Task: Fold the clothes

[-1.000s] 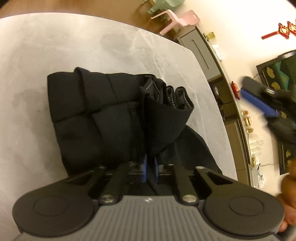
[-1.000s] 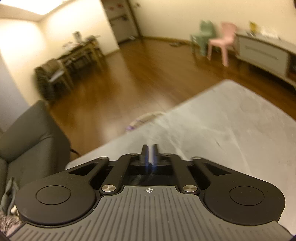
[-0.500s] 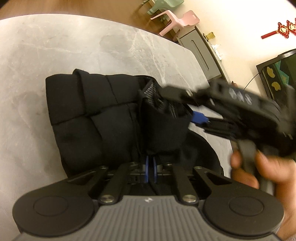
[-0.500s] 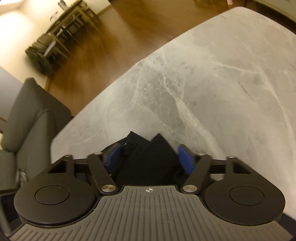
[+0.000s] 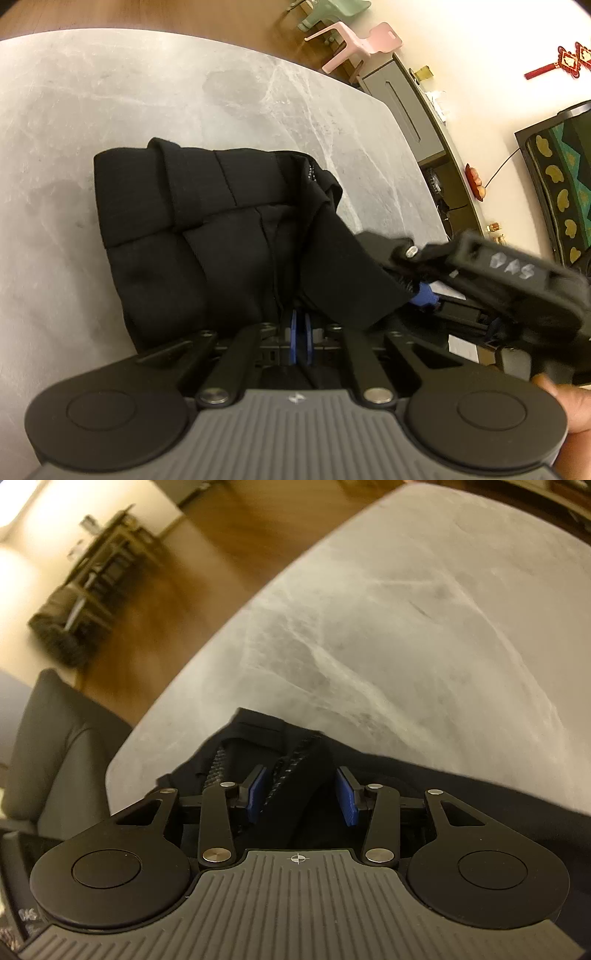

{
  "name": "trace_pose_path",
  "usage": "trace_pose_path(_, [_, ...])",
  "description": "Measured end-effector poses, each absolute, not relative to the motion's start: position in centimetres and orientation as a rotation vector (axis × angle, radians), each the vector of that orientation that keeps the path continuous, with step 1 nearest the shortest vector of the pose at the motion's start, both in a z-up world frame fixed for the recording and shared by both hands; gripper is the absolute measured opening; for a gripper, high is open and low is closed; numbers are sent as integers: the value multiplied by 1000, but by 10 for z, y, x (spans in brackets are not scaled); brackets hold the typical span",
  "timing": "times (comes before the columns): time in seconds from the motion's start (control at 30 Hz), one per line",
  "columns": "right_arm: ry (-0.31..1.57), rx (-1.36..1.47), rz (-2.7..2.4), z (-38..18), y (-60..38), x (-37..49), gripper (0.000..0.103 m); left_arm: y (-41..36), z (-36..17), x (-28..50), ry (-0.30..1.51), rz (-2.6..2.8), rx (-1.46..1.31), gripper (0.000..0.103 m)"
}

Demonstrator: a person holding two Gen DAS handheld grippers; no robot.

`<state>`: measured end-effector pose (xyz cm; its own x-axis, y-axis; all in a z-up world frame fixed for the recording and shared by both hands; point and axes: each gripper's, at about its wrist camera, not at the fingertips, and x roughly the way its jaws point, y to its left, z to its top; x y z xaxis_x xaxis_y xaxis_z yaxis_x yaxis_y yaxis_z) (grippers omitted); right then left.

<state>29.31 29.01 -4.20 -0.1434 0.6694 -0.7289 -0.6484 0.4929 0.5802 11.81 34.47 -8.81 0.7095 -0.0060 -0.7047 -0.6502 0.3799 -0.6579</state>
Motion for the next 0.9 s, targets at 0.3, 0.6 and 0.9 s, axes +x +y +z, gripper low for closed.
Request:
trace_pose_path(0.3, [1243,-69,1042,-46,301,285,61,346,-89,114,691,453,-1119,8])
trace_pose_path(0.6, [1152,-211,1030,-31,322,262,62,345,-89,112,690,452,-1115,8])
trace_pose_path(0.9, [1042,-474,942,-33,331,232,55,344,-89,114,691,458,-1118,7])
